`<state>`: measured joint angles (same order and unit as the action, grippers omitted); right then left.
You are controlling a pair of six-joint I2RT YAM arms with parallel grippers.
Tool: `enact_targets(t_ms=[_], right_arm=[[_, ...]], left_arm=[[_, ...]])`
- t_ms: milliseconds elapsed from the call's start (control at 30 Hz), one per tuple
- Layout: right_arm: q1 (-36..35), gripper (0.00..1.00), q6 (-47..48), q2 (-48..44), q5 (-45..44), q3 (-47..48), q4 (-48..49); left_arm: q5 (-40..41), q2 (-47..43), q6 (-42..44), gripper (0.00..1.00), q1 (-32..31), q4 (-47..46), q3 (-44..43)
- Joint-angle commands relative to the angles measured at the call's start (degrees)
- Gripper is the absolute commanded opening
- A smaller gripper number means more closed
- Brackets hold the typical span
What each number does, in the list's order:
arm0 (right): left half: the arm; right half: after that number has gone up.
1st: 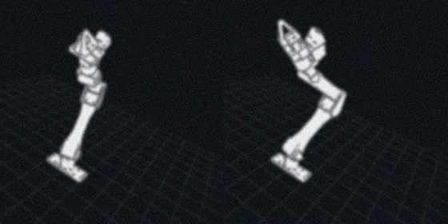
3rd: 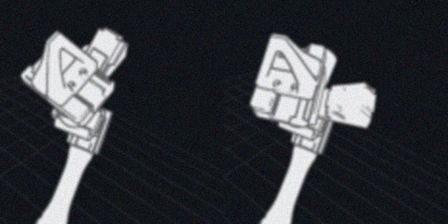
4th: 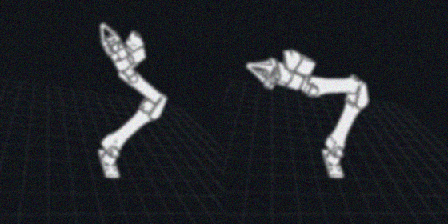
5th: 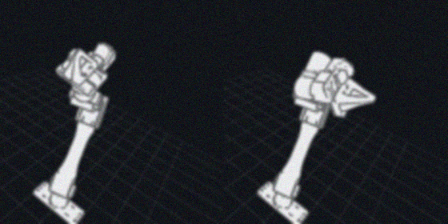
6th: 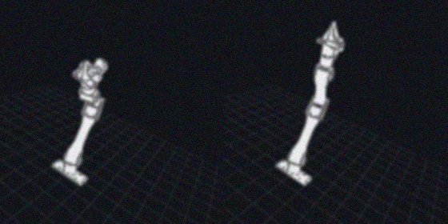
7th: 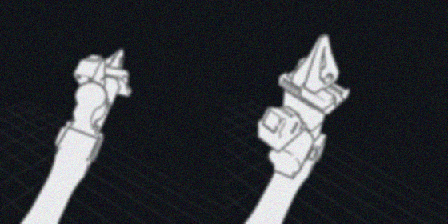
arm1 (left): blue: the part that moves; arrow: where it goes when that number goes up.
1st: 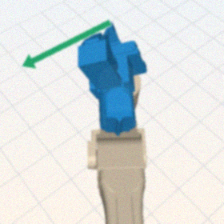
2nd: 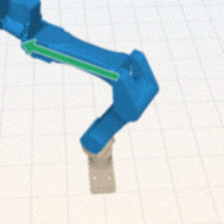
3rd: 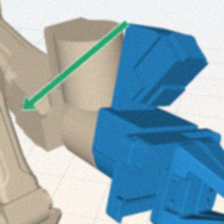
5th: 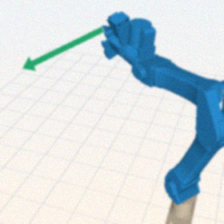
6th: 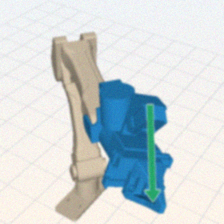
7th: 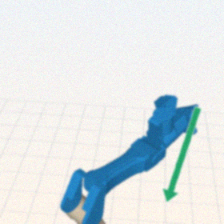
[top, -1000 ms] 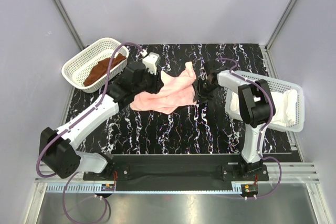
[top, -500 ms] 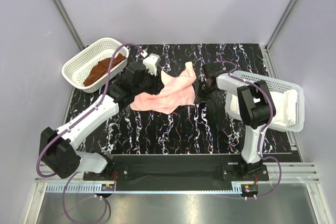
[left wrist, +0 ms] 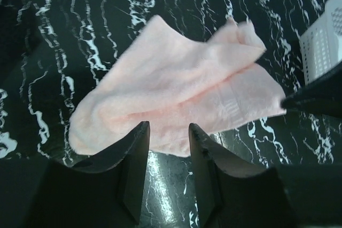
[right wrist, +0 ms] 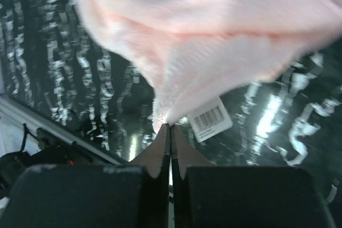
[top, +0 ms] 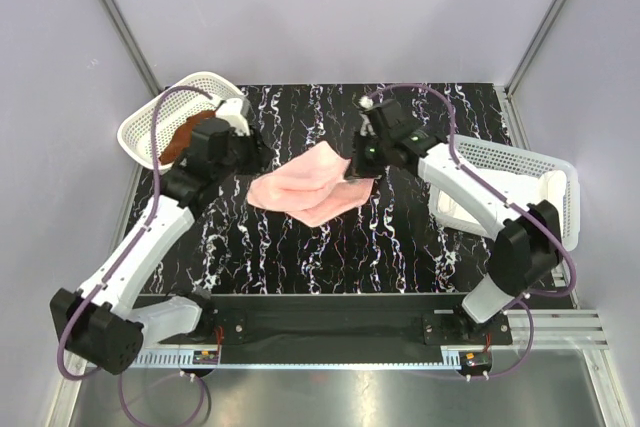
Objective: Fold and stack the towels
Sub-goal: Flatten out the crumpled towel
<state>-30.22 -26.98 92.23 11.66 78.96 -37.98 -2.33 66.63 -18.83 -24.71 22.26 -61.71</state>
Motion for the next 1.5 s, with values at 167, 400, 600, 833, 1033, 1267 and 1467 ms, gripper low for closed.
enact_targets(t_ms=[167,400,600,833,1033,1267,1467], right_arm=[[-10.92,0.00,-8.17,12.52,7.15,11.38,11.42],[-6.62,0.00,-1.67,30.00,5.64,25.62,6.69],[-0.99,0.01,-0.18,35.82,16.09,31.08,6.69],[2.53,0.26,4.30,37.16,21.21,33.98,4.84],[6.48,0.36,5.01,29.69,20.77,31.09,3.97],[8.77,0.43,7.99,16.87,17.17,15.63,4.49],[8.68,0.46,9.22,8.87,12.25,3.32,4.05]], left_arm=[[-6.53,-5.46,0.02,0.48,9.59,3.93,2.38],[-28.57,-0.72,3.45,0.51,9.95,-3.26,8.09],[-33.17,10.60,5.03,0.51,10.03,-7.93,5.56],[-32.48,23.44,11.95,0.51,9.33,-8.12,-2.26],[-36.34,34.96,17.24,0.51,9.07,-6.53,-11.49],[-36.79,41.47,23.48,0.51,7.48,-3.81,-17.12],[-35.21,47.79,25.24,0.47,6.25,0.06,-24.93]])
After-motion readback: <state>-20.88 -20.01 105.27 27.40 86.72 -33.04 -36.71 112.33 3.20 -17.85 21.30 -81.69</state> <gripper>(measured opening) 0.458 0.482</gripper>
